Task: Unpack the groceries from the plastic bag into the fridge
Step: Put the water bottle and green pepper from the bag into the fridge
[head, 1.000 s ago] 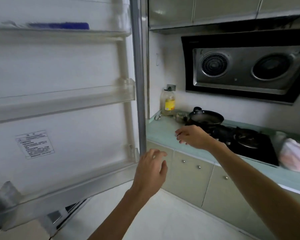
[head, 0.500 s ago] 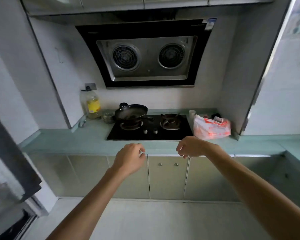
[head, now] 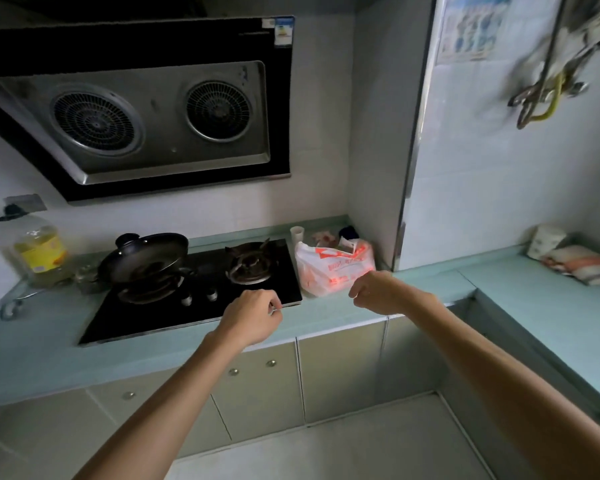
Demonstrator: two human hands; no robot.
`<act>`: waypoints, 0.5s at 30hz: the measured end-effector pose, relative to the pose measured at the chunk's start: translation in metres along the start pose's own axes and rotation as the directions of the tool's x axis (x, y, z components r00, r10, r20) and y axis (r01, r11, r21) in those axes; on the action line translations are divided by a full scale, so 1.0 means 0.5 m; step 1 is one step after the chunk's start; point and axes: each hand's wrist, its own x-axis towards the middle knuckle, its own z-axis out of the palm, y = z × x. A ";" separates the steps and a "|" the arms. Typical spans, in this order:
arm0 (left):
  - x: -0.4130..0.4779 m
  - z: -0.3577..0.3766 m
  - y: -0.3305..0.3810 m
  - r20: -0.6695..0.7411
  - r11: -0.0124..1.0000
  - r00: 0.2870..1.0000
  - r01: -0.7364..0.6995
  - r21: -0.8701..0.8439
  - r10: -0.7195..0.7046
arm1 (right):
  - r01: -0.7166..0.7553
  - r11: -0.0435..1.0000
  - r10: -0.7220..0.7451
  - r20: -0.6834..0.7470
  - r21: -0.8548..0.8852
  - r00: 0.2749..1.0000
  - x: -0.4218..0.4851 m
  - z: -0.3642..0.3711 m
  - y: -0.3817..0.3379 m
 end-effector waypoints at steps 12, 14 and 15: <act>0.357 0.101 0.021 -0.003 0.979 0.994 -0.106 -0.172 0.107 | -0.168 0.978 0.165 0.032 0.125 0.986 0.265 -0.021 0.203; 0.428 0.119 0.006 0.011 0.974 0.993 -0.116 -0.194 0.120 | -0.165 0.980 0.162 0.031 0.115 0.986 0.336 -0.019 0.223; 0.462 0.129 -0.002 0.022 0.971 0.992 -0.114 -0.209 0.122 | -0.162 0.980 0.160 0.030 0.111 0.987 0.372 -0.020 0.229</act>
